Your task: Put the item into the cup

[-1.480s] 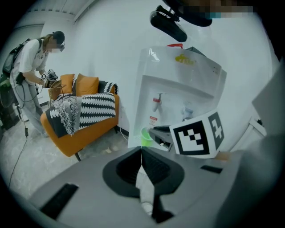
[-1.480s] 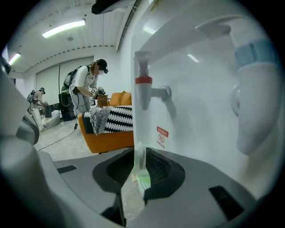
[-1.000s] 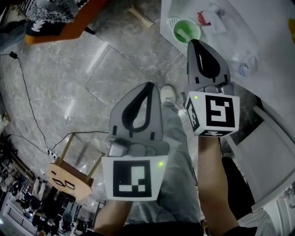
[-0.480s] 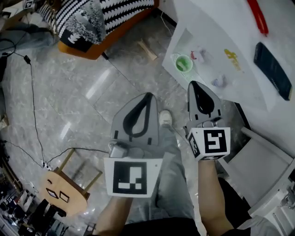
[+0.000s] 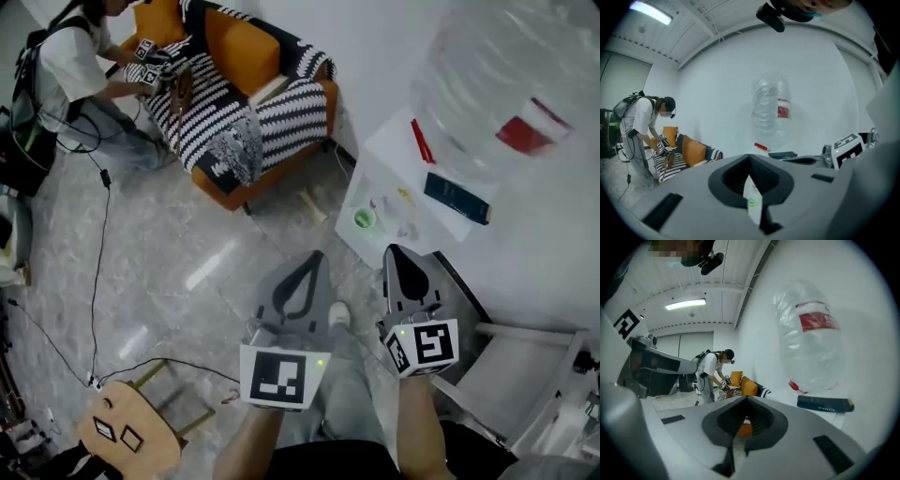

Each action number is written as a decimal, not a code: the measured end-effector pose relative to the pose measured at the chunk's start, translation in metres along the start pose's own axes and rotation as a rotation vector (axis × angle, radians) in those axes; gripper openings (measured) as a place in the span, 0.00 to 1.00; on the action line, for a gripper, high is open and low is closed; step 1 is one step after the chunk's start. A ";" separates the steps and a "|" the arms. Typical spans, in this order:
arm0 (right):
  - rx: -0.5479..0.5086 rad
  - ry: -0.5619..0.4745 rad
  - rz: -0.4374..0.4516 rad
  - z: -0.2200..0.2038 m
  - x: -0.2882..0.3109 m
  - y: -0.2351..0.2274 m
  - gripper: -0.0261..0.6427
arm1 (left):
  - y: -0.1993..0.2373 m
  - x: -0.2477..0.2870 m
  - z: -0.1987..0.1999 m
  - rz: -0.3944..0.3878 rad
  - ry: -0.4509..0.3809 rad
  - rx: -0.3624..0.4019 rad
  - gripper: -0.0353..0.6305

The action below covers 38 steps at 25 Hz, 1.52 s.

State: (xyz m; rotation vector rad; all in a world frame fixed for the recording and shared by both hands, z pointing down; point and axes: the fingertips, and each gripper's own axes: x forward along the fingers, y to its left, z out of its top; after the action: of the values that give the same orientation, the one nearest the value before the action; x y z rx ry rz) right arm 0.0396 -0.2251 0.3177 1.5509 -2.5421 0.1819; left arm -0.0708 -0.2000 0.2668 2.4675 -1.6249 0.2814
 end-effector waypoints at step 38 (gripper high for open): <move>-0.009 -0.219 -0.088 0.186 -0.184 0.013 0.05 | -0.145 -0.088 0.131 -0.110 -0.184 0.096 0.07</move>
State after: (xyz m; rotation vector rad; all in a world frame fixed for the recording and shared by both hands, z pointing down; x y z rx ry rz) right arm 0.0981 -0.0932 0.0985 1.7642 -2.6223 -0.0117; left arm 0.0370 -0.0981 0.1120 2.7157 -1.5687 0.1223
